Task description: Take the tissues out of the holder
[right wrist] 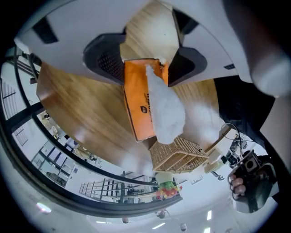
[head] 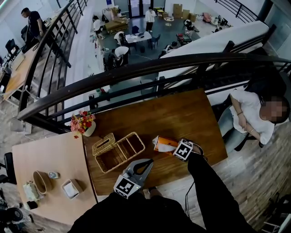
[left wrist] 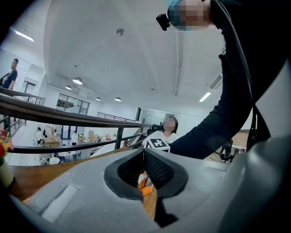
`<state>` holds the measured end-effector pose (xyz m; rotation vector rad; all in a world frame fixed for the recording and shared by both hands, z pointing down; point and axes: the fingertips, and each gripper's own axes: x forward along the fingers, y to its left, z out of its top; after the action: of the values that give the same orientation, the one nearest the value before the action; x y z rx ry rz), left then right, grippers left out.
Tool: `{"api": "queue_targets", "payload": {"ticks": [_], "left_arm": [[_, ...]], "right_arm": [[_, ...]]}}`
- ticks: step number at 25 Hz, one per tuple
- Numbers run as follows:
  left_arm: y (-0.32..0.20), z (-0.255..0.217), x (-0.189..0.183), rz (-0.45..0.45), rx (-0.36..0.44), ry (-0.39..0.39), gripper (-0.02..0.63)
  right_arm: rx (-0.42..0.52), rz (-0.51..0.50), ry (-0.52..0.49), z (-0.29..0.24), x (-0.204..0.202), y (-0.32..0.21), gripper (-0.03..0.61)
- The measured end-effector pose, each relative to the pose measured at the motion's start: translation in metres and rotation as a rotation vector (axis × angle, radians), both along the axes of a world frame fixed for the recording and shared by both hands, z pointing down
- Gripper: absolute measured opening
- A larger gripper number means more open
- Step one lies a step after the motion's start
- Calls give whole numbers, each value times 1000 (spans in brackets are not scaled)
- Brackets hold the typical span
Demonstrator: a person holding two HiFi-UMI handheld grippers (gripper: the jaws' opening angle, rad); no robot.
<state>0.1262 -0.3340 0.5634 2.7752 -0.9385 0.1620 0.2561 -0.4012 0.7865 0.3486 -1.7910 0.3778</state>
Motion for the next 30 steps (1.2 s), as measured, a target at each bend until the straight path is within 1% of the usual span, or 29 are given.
{"api": "queue_targets", "payload": {"ticks": [5,8,11,15,18,19,20,23,25,26,30], "left_arm": [[-9,0,-1,1,-5,-4,9],[-12,-2,-1,10,-7,-13,9],[-13,-6,-2,24,-6,-14,10],[-11,-15,-4,39,2,-9,9],[-9,-26,-7,46,13,1,9],[-8,-30,-8,47,14,9,9],[-7,-34,-9,47,12,18,9],[-2,-46,-13,56,24,24,9],[2,-51,-15,62,36,21,10],[4,-53,-16,65,39,20,9],[8,-57,-21,63,45,28,10]], "right_arm": [[84,12,-89,-37,-8,2,288],[155,35,-200,-73,-23,6,288],[243,88,-358,-115,-44,12,288],[372,183,-617,-177,-68,26,287],[441,222,-783,-216,-84,41,284],[459,231,-822,-226,-88,46,273],[477,238,-852,-235,-92,50,245],[555,246,-910,-255,-99,61,91],[585,268,-945,-264,-102,65,20],[587,279,-961,-266,-104,66,5],[577,293,-1012,-273,-113,69,5]]}}
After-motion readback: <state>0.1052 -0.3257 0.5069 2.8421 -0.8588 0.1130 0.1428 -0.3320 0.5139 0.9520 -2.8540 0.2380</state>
